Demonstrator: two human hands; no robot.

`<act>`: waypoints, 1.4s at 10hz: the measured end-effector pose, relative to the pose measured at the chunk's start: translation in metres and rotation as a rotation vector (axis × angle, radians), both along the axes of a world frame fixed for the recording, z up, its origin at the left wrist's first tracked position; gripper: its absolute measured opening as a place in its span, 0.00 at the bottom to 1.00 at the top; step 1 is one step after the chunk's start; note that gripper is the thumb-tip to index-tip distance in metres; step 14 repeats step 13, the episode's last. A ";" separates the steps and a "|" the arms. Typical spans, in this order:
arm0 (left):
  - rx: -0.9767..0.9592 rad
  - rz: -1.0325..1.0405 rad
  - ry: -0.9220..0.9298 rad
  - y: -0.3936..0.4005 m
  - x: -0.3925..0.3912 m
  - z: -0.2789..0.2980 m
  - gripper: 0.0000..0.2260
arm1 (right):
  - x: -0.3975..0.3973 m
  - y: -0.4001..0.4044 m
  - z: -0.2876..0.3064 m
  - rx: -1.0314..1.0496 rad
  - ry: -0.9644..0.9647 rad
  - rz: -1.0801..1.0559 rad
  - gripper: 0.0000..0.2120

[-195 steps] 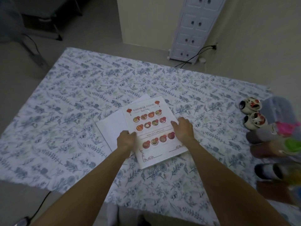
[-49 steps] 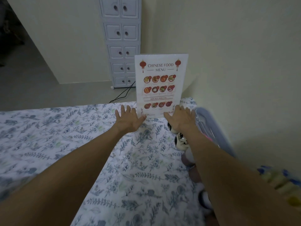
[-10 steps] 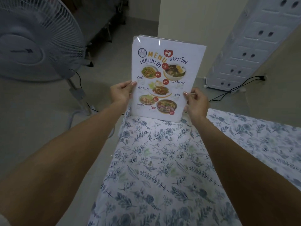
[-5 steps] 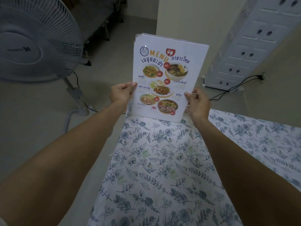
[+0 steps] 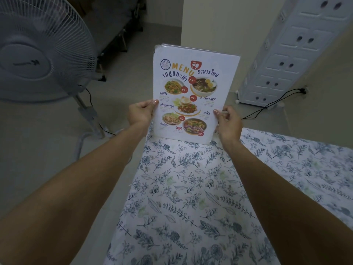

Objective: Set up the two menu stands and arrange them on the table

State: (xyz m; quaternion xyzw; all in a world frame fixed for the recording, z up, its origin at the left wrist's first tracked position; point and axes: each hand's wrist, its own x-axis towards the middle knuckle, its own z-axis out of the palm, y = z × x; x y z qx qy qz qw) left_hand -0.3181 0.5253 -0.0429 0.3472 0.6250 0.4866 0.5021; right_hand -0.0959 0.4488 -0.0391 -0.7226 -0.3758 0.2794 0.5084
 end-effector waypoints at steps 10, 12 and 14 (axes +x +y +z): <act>0.059 -0.680 1.386 -0.049 -0.013 0.014 0.38 | 0.001 -0.032 0.029 -0.605 -0.892 0.418 0.35; 0.050 -0.719 1.418 -0.076 -0.013 0.028 0.37 | -0.001 -0.061 0.042 -0.621 -0.926 0.453 0.36; 0.055 -0.744 1.438 -0.091 -0.011 0.036 0.37 | -0.001 -0.075 0.050 -0.630 -0.918 0.453 0.37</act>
